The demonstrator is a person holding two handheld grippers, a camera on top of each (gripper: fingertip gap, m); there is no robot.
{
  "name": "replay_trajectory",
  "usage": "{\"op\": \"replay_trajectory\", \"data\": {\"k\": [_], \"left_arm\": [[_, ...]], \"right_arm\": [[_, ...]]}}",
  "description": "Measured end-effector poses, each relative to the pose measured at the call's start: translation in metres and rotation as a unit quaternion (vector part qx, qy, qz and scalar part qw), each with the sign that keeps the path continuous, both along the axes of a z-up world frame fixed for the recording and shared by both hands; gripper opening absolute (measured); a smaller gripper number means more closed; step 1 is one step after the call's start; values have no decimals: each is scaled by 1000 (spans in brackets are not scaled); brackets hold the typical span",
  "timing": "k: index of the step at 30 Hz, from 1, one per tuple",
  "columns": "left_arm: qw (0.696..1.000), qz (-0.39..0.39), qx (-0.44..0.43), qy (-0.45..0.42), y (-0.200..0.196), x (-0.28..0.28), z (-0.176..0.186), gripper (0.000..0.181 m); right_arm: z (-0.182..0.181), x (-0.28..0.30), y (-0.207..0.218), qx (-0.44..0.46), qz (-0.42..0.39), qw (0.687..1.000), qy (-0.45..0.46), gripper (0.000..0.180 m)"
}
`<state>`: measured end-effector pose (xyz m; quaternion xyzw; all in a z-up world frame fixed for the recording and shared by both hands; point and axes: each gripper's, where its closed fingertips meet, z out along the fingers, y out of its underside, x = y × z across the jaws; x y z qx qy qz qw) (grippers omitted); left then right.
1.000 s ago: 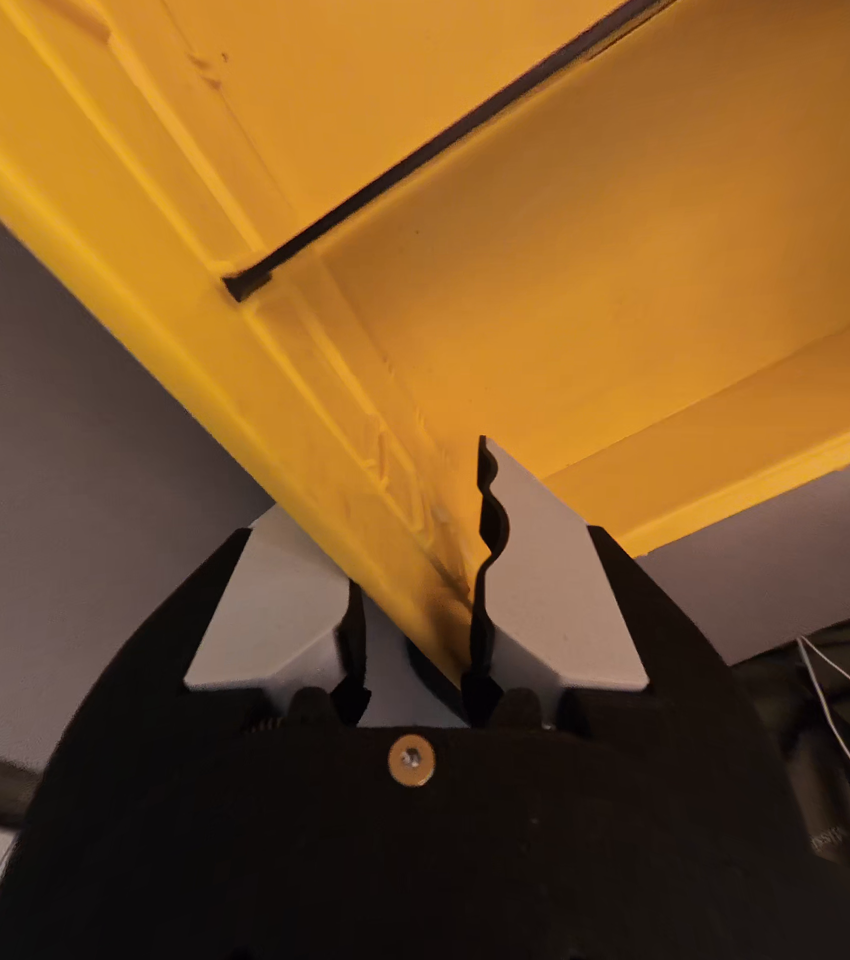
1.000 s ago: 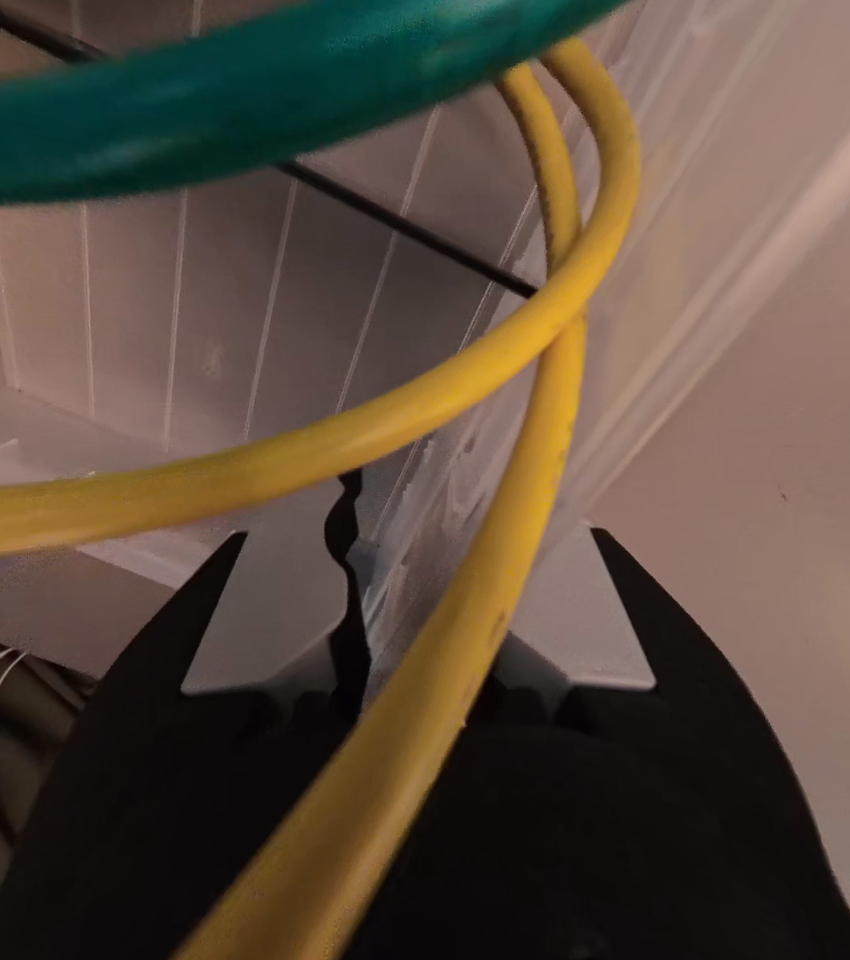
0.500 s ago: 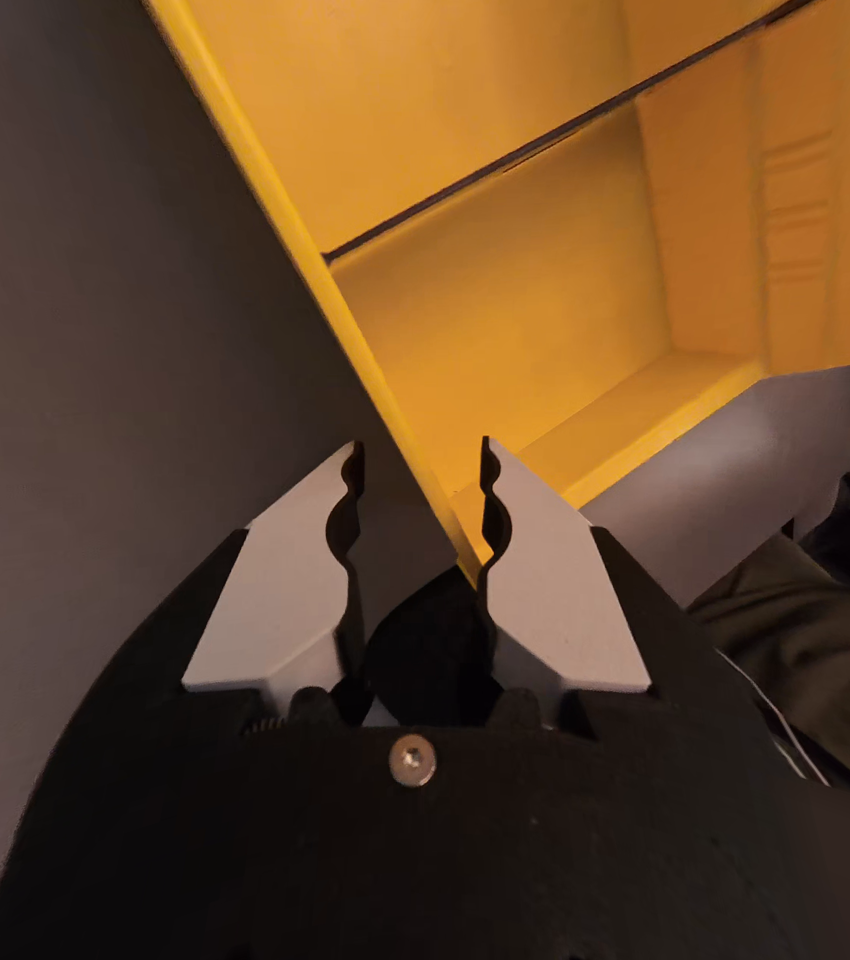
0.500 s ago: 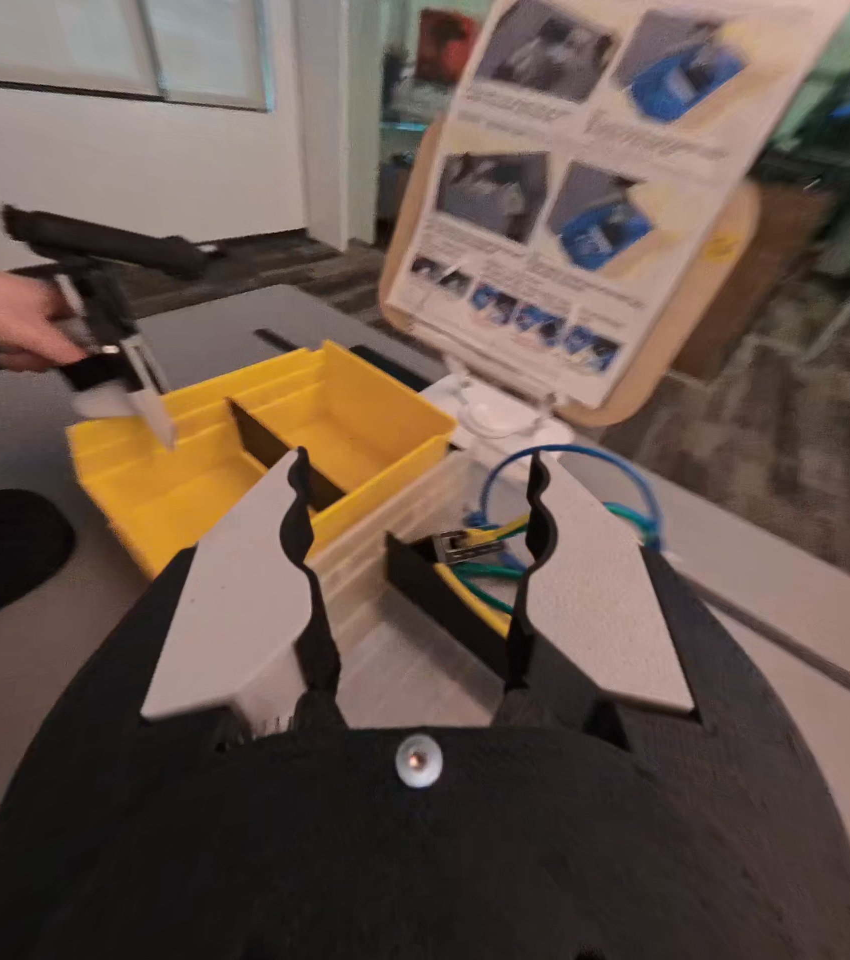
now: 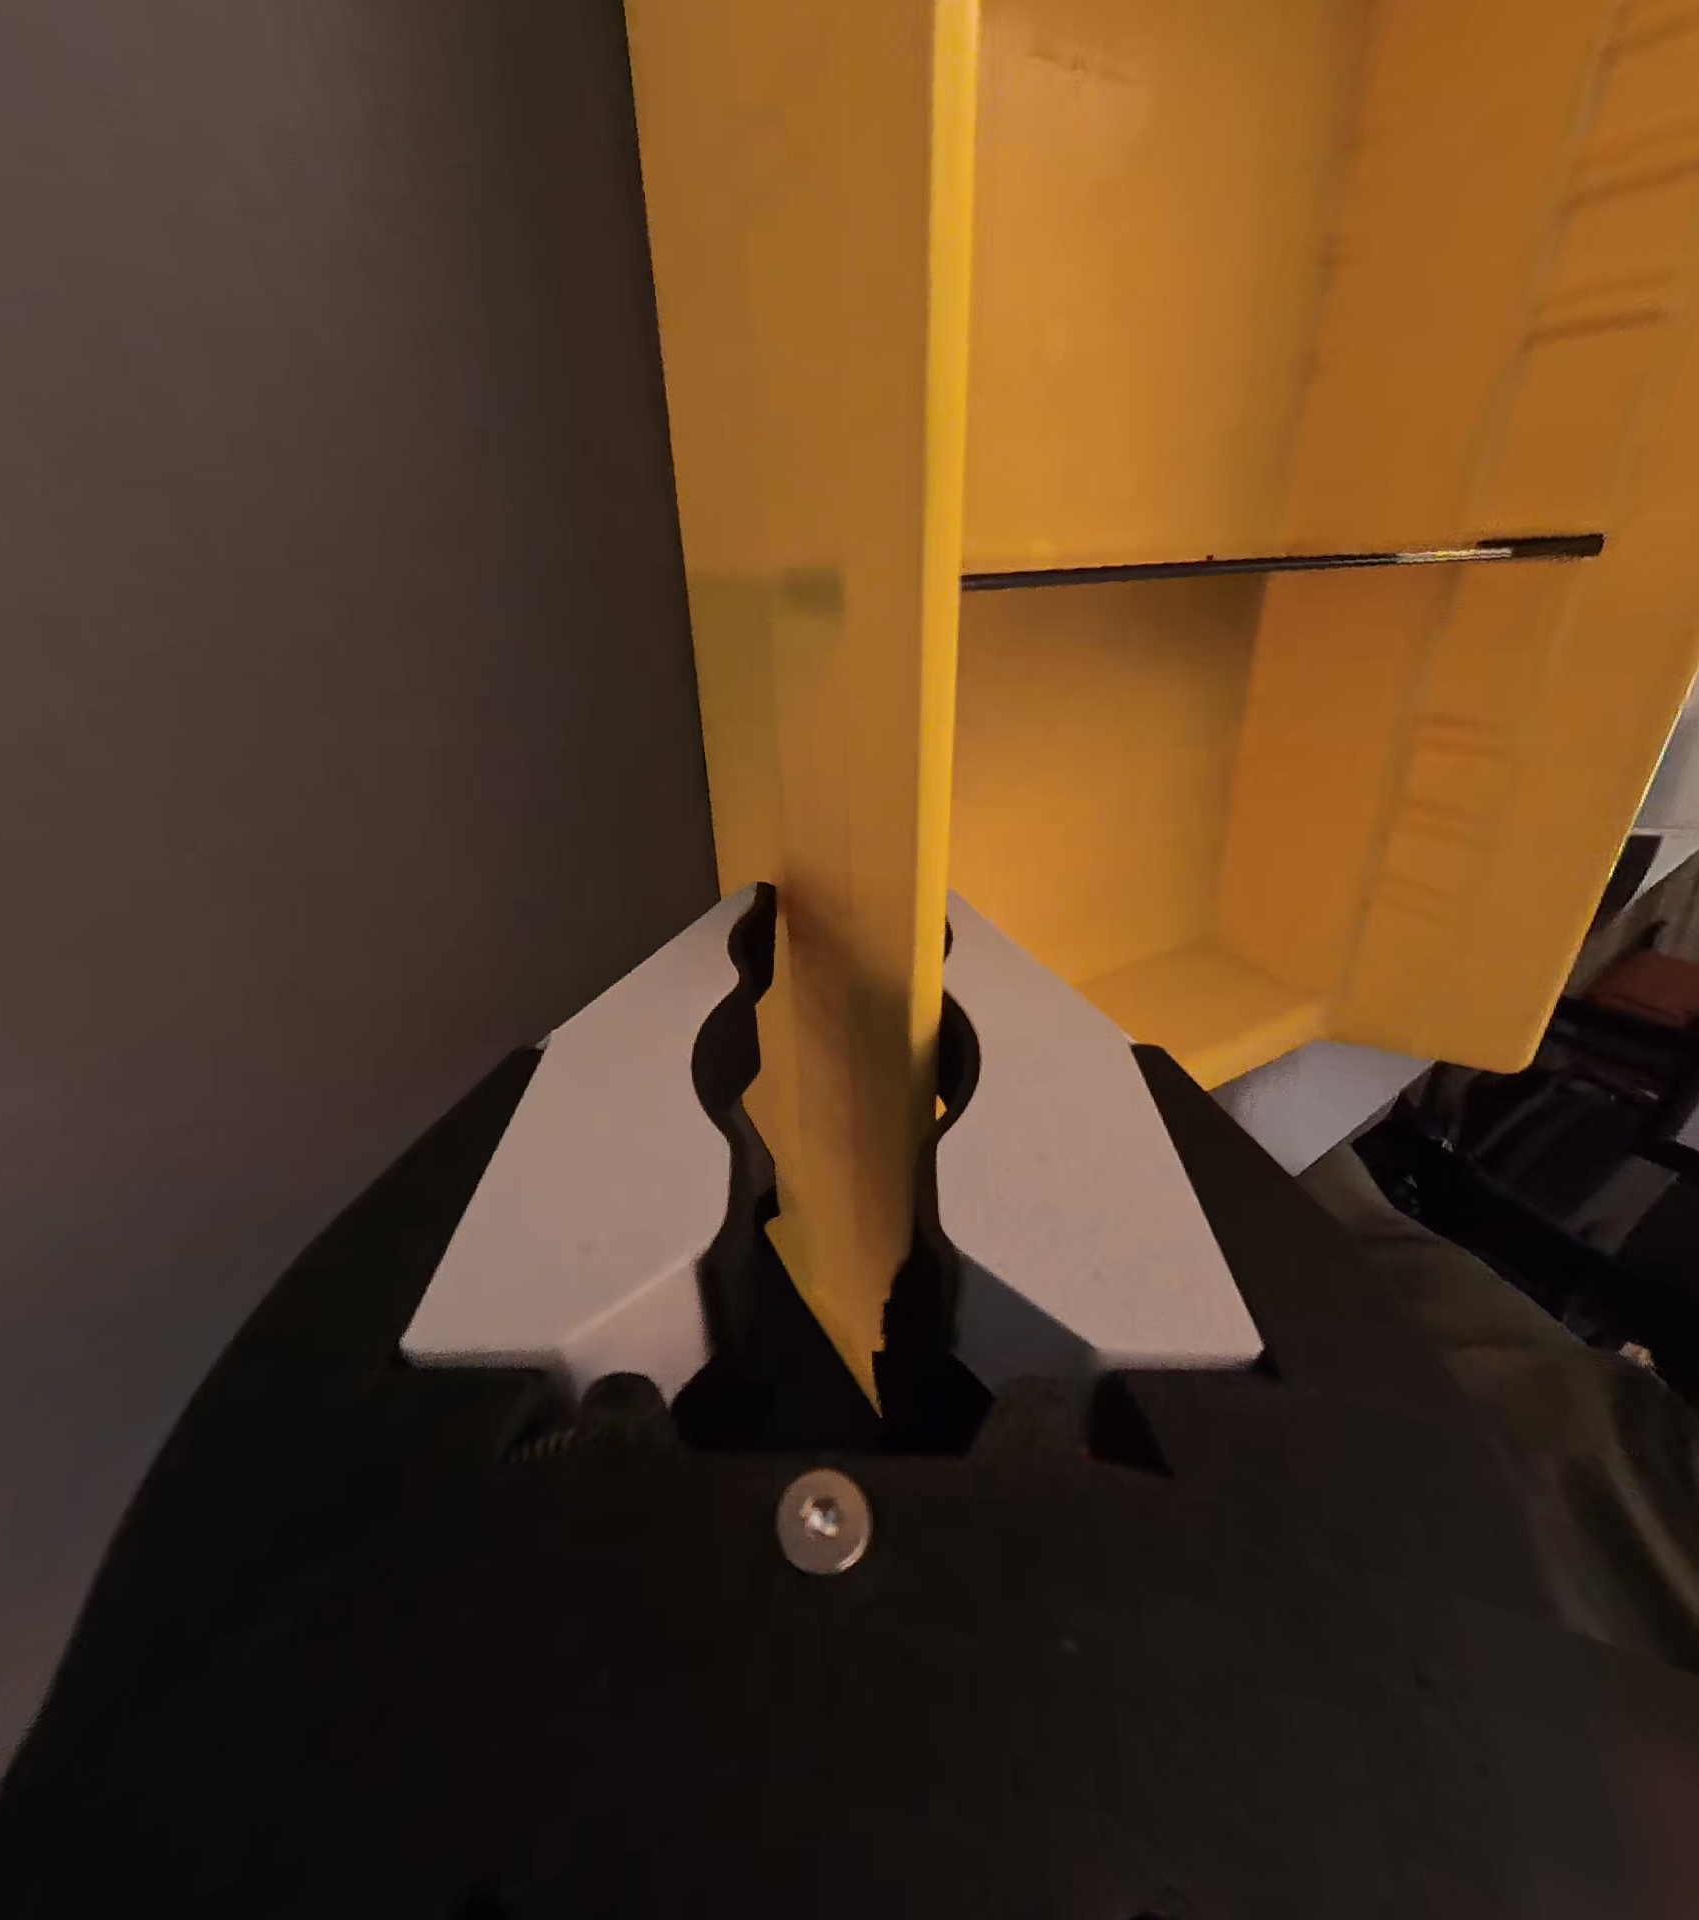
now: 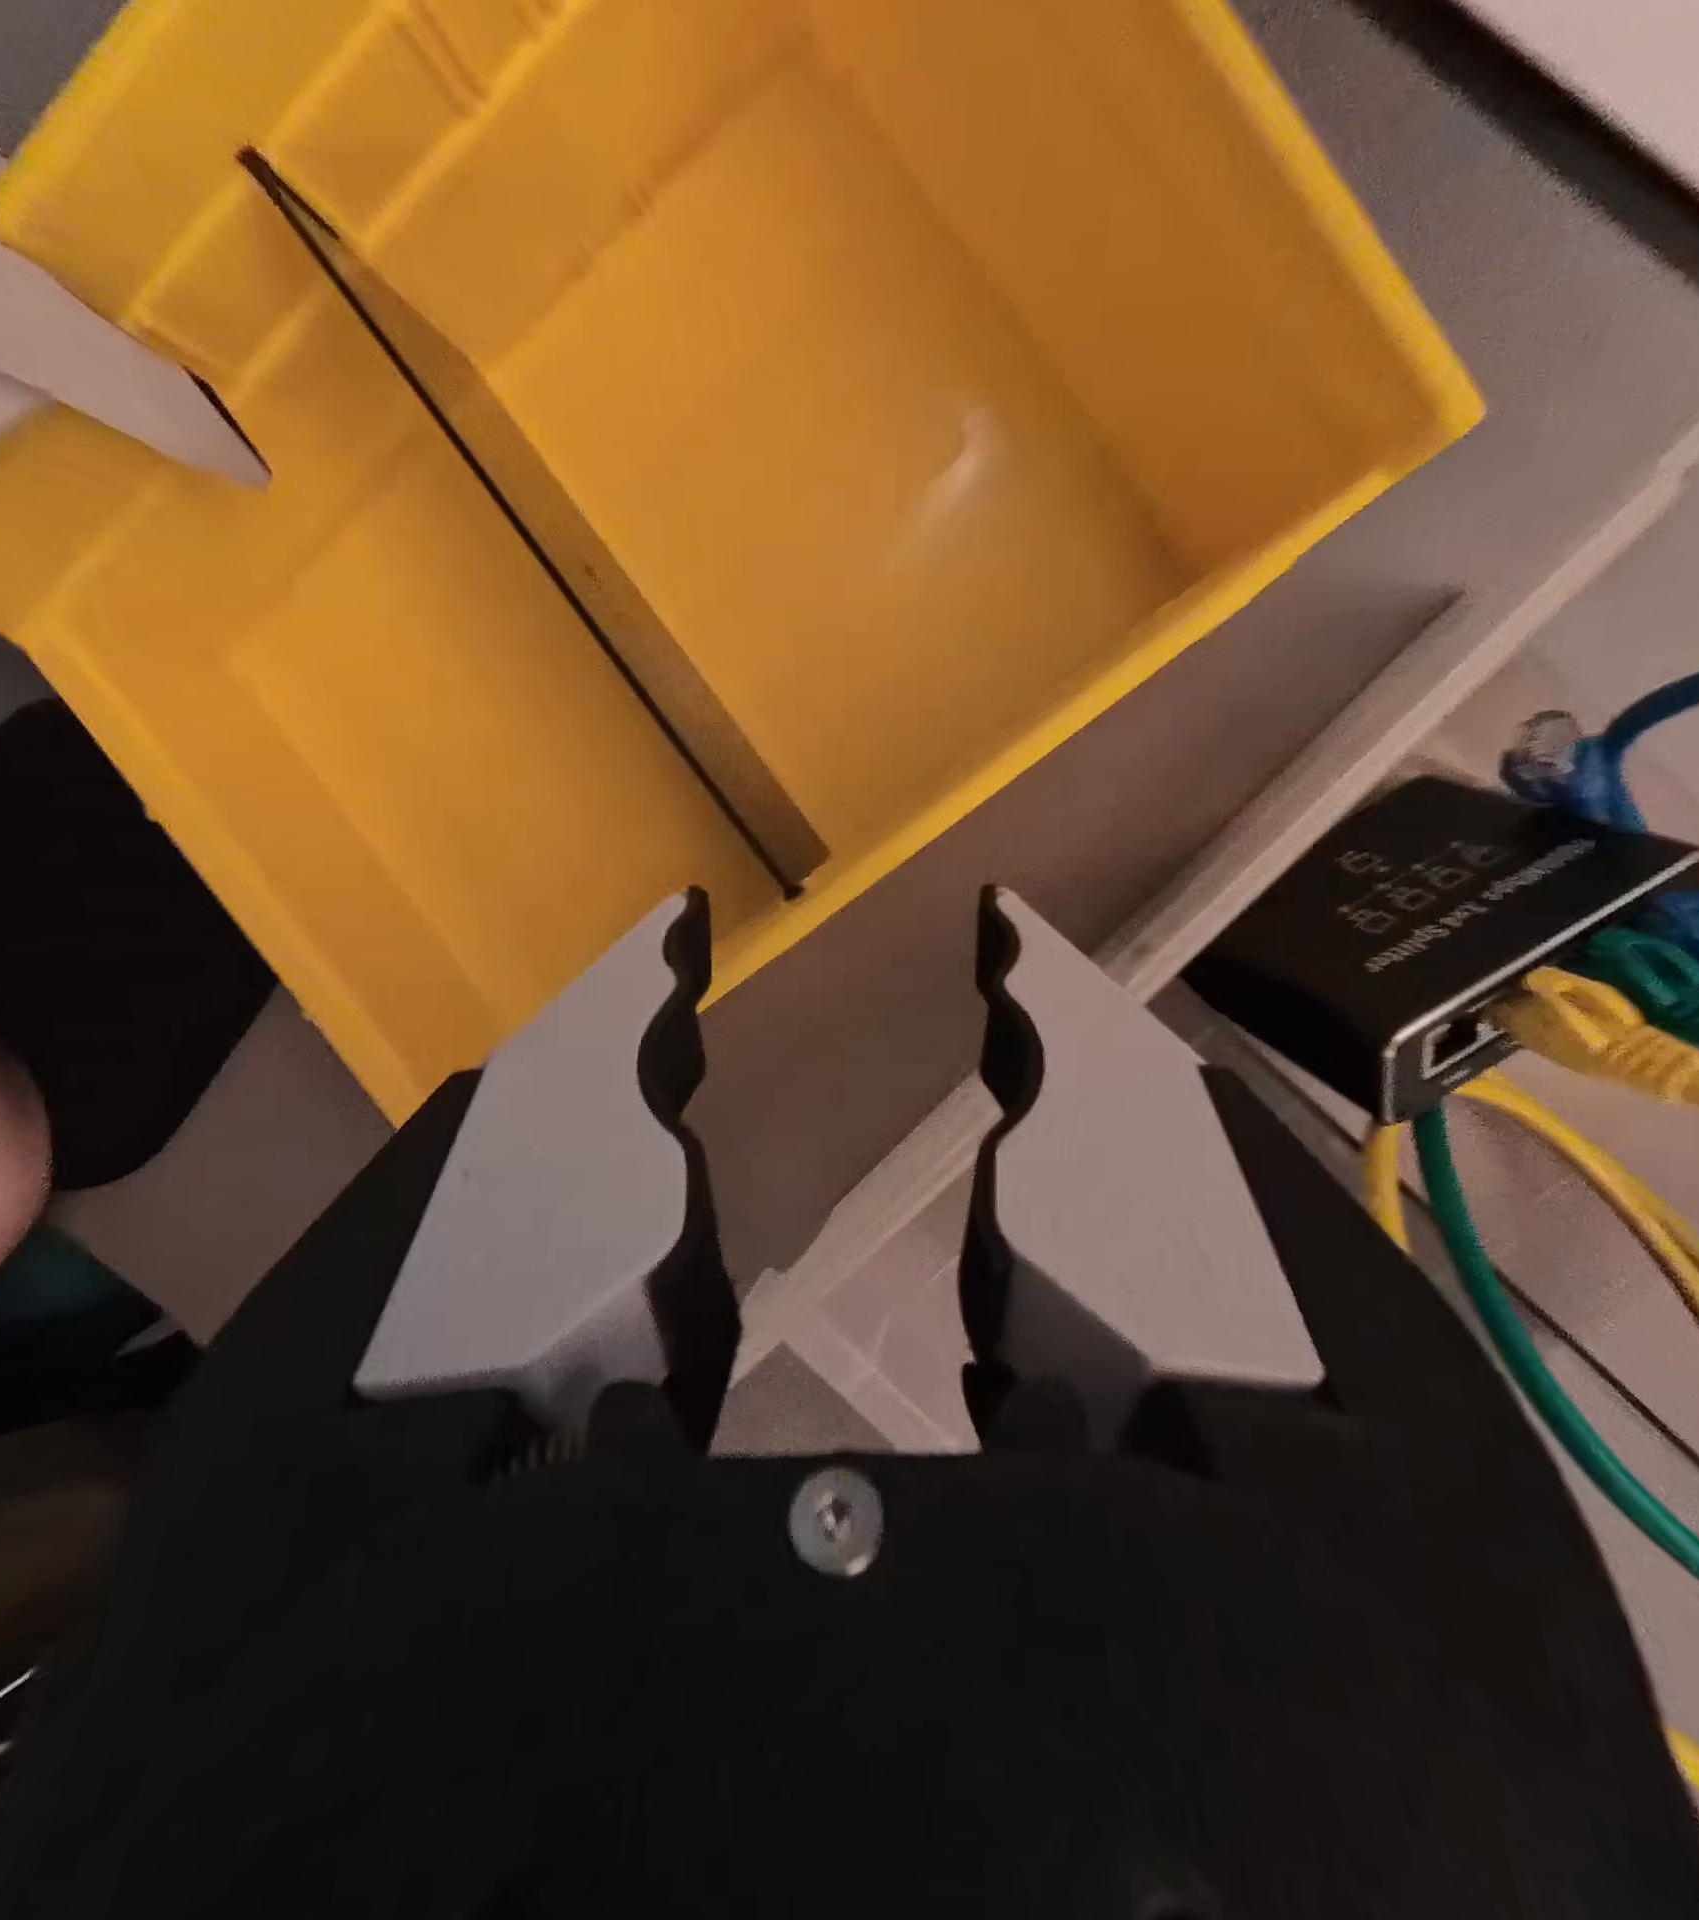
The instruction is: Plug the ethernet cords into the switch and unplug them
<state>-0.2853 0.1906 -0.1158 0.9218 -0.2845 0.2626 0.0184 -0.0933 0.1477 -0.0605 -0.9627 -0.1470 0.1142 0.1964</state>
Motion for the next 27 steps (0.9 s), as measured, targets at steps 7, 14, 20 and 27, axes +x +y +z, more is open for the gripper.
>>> {"op": "replay_trajectory", "data": {"k": [7, 14, 20, 27], "left_arm": [[1000, -13, 6, -9, 0, -4, 6, 24], [919, 94, 379, -52, 92, -18, 114, 33], [670, 189, 716, -56, 92, -49, 241, 31], [648, 207, 731, -44, 80, -47, 258, 42]], "right_arm": [[-33, -24, -36, -151, -20, 988, 21, 51], [-55, -44, -29, -193, -70, 978, 29, 42], [-61, -40, -12, -177, -121, 977, 22, 38], [-69, -37, -2, -200, -173, 964, 33, 27]]}}
